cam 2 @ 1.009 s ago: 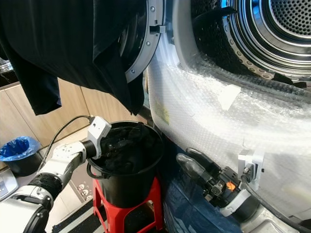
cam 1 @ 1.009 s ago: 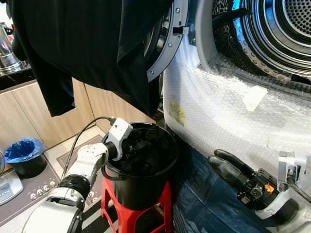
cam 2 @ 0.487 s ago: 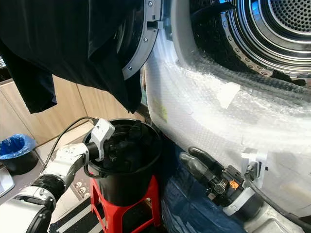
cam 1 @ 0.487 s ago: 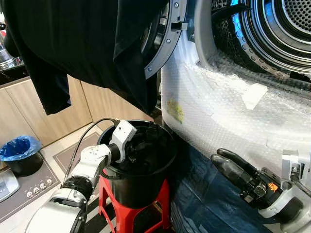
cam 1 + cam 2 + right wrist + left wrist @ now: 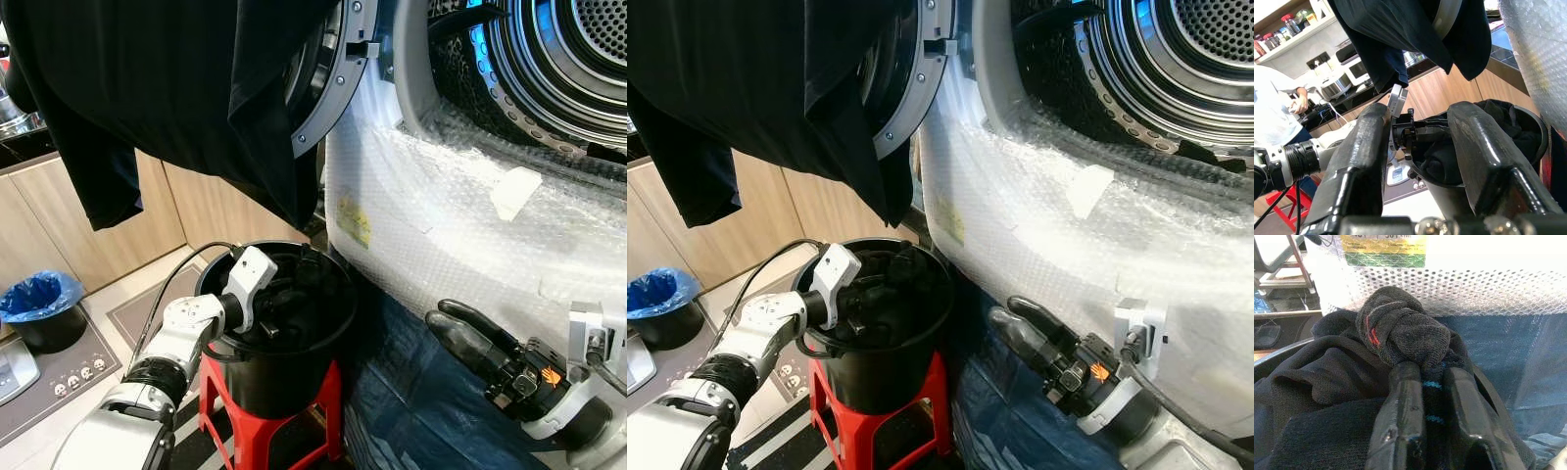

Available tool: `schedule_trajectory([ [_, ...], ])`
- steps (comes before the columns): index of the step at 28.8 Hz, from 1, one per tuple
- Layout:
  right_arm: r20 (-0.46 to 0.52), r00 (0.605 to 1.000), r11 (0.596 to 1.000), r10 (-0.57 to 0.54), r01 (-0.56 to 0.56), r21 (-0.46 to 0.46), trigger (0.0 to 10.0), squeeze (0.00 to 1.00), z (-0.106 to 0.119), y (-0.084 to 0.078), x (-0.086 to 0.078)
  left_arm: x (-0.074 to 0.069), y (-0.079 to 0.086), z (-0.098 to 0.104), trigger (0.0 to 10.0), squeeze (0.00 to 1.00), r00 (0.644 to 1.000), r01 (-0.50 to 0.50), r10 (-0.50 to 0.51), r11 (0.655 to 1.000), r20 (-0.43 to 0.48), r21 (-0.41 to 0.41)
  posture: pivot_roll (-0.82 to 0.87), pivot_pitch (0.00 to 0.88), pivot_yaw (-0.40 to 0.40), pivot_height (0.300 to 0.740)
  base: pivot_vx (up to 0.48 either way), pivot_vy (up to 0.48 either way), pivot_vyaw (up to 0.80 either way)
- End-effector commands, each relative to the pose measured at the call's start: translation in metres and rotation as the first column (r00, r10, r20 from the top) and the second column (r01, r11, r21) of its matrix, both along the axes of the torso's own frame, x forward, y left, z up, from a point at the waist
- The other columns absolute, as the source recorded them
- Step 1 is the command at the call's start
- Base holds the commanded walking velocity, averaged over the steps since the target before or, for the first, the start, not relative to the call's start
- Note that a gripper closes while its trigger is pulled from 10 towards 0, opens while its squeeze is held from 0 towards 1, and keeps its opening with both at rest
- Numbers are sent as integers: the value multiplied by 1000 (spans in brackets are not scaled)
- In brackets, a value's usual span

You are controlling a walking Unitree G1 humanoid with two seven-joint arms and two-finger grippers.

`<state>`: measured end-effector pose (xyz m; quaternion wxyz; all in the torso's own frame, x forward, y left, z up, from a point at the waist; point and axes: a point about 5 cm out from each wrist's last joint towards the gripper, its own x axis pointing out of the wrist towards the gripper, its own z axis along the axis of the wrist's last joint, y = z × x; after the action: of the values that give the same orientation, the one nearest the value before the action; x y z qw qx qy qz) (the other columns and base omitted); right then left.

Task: Clothes washing

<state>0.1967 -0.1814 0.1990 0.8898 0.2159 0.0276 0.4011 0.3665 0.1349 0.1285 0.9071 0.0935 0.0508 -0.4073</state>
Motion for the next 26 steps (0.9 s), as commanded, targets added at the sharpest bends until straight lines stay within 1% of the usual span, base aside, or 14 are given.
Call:
schedule_trajectory([
  [1,21,1000,1000,5,-5,-10,10000,0,5,0,0,-2,3,-2,0,0,1000,7,-7,1000,-3,12,-200,159,-9,740,0,0,0],
  [11,24,1000,1000,14,-14,16,10000,0,4,4,4,-2,9,1,0,0,1000,-11,11,1000,28,14,-164,143,-14,740,0,0,0],
  [15,24,999,999,27,-28,27,10000,0,0,7,11,-2,14,9,0,0,996,-37,38,999,79,-4,-133,124,-12,740,0,0,0],
  [19,28,998,998,47,-48,33,10000,0,-2,10,17,-5,14,17,0,0,989,-44,47,999,141,-21,-115,110,-20,740,0,0,0],
  [20,28,998,998,47,-48,33,10000,0,-2,10,17,-5,14,17,0,0,989,-44,47,999,141,-21,-115,110,-20,740,0,0,0],
  [21,28,998,998,55,-56,33,10000,0,-2,11,18,-7,14,19,0,0,984,-52,55,998,168,-28,-110,102,-25,740,0,0,0],
  [22,30,997,997,74,-75,29,10000,0,-3,12,22,-14,12,25,0,0,971,-69,74,997,229,-32,-100,86,-35,740,0,0,0],
  [23,30,996,996,79,-80,28,10000,0,-4,12,23,-16,11,26,0,0,966,-74,80,997,244,-33,-100,86,-35,740,0,0,0],
  [24,32,996,996,86,-87,27,10000,0,-4,13,25,-21,8,29,10000,0,960,-82,87,996,266,-30,-95,74,-38,740,0,0,0],
  [26,36,995,995,96,-96,23,10000,0,-5,13,28,-26,4,33,10000,0,951,-86,91,996,295,-29,-91,65,-40,740,0,0,0],
])
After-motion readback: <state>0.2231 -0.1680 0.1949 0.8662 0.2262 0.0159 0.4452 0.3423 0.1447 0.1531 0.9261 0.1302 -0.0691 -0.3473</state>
